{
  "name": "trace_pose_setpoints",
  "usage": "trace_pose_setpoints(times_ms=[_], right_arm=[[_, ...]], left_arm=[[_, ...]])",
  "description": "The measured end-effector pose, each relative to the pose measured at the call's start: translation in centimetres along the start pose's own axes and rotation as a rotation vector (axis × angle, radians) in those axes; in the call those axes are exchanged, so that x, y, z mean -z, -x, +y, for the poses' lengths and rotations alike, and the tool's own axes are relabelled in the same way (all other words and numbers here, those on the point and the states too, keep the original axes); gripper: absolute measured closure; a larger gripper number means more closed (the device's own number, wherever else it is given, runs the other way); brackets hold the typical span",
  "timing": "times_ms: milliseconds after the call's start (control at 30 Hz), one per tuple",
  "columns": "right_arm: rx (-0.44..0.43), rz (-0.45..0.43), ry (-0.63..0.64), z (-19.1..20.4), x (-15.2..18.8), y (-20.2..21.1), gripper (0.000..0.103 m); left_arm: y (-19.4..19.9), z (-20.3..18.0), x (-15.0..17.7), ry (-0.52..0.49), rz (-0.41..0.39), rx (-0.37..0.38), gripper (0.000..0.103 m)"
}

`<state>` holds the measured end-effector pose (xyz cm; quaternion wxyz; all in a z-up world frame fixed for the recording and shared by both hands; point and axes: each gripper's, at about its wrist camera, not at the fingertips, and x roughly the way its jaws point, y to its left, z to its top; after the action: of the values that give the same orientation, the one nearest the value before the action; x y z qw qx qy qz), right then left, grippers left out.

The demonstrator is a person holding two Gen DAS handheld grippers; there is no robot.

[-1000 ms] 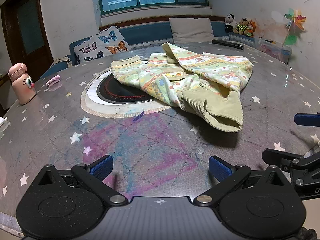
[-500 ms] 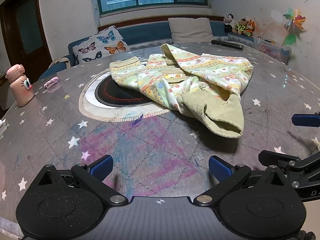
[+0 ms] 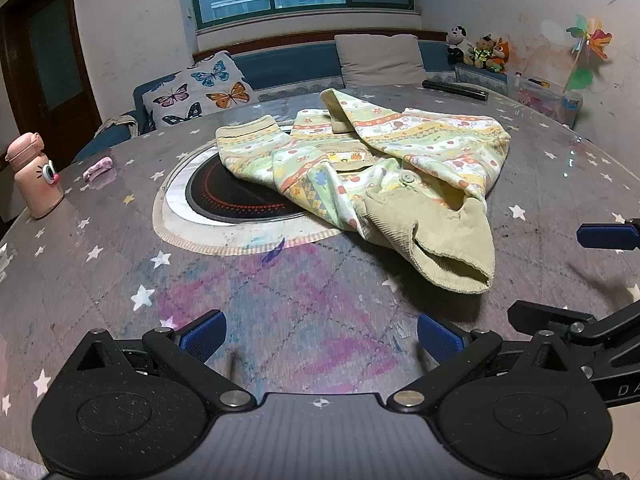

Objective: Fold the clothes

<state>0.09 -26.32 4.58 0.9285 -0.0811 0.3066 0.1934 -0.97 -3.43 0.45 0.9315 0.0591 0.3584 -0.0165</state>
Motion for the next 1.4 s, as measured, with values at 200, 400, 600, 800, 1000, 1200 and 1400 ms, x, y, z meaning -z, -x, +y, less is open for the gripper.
trace_pose_setpoints(times_ms=[200, 400, 600, 800, 1000, 1200, 1400], right_arm=[[-0.006, 0.000, 0.007, 0.0, -0.6, -0.4, 0.000], [-0.011, -0.007, 0.005, -0.2, -1.4, -0.7, 0.000], [-0.018, -0.012, 0.023, -0.7, -2.8, -1.4, 0.000], [-0.015, -0.023, 0.017, -2.1, -5.2, -2.6, 0.000], [-0.011, -0.018, -0.037, -4.0, -8.0, -4.8, 0.000], [-0.001, 0.003, -0.047, -5.3, -10.7, -8.6, 0.000], [-0.006, 0.028, -0.037, -6.1, -13.2, -13.2, 0.000]], left_arm=[[-0.4, 0.0, -0.6, -0.006, -0.002, 0.004, 0.000], [-0.9, 0.3, -1.5, -0.010, -0.008, -0.001, 0.000], [-1.7, 0.9, -2.8, -0.013, -0.019, -0.017, 0.000], [-2.6, 1.8, -4.5, -0.008, -0.039, -0.034, 0.000], [-3.8, 2.9, -6.6, 0.009, -0.059, -0.046, 0.000], [-5.8, 3.6, -8.0, 0.011, -0.047, -0.049, 0.000], [-7.6, 4.0, -9.2, 0.007, -0.040, -0.051, 0.000]])
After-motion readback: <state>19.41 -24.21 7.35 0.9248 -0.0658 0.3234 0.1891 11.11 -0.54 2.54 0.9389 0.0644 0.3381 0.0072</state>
